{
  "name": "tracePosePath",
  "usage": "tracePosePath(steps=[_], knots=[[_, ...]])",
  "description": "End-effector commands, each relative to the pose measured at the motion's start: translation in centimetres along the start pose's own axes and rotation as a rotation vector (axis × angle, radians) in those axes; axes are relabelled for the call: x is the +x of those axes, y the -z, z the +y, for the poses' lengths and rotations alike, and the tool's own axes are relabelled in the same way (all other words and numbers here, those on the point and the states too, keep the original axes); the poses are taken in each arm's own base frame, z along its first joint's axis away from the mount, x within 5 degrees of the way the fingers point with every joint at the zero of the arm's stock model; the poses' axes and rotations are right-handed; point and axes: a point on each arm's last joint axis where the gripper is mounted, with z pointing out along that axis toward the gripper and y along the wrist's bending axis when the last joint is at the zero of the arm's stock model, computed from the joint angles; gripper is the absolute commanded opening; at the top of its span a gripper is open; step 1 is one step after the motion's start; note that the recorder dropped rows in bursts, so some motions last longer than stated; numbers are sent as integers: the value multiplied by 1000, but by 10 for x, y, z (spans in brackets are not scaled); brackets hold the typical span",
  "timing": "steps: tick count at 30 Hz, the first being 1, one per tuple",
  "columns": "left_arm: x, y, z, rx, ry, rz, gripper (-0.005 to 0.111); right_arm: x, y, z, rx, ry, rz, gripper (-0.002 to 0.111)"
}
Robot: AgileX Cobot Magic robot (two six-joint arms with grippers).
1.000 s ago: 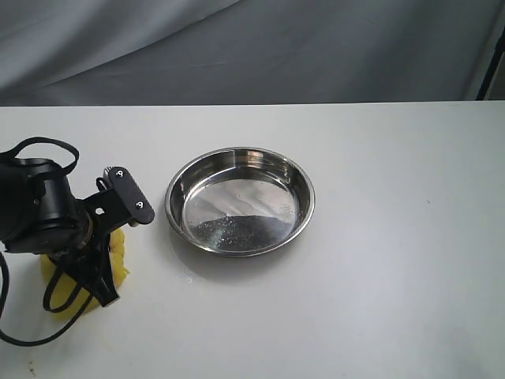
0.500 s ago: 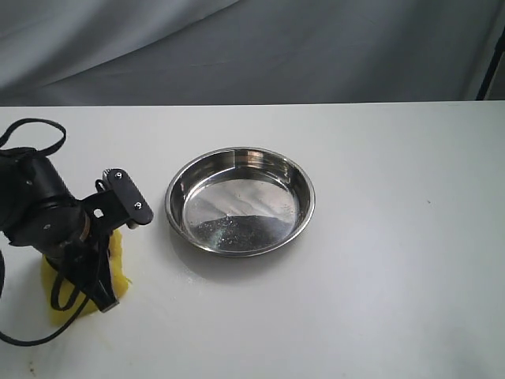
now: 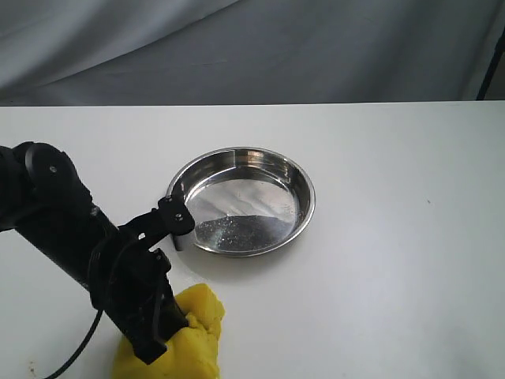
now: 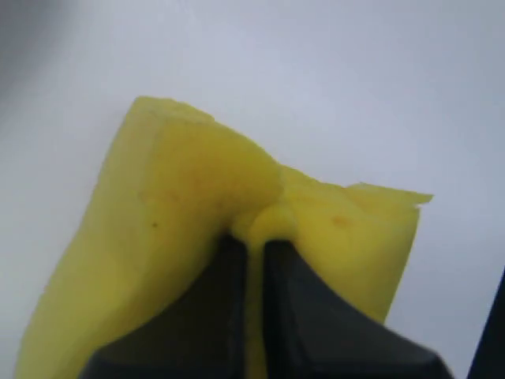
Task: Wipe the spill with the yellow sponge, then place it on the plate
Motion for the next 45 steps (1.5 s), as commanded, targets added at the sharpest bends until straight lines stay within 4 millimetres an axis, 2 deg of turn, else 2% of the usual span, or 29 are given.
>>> tracePosePath(steps=[1,5,11,16,21,26,30,34,39,45], knots=[[-5,9,-8,9,-28,-29,1,1,0,0,-2,8,-3,0],[-1,6,-3,-52,-43,-19,1,1,0,0,-2,8,-3,0],[26,-6,8,-197,-113,66,1,1,0,0,-2,8,-3,0],[42,-7,20,-352,-198,180,1,1,0,0,-2,6,-3,0],[46,4,39,-569,-245,275,1,1,0,0,-2,6,-3,0],[47,19,52,-779,-187,313,1,1,0,0,-2,6,-3,0],[36,39,56,-918,-102,252,1,1,0,0,-2,6,-3,0],[32,47,56,-964,-47,182,1,1,0,0,-2,8,-3,0],[35,34,61,-932,-31,223,1,1,0,0,-2,8,-3,0],[44,-2,74,-839,-36,294,1,1,0,0,-2,8,-3,0]])
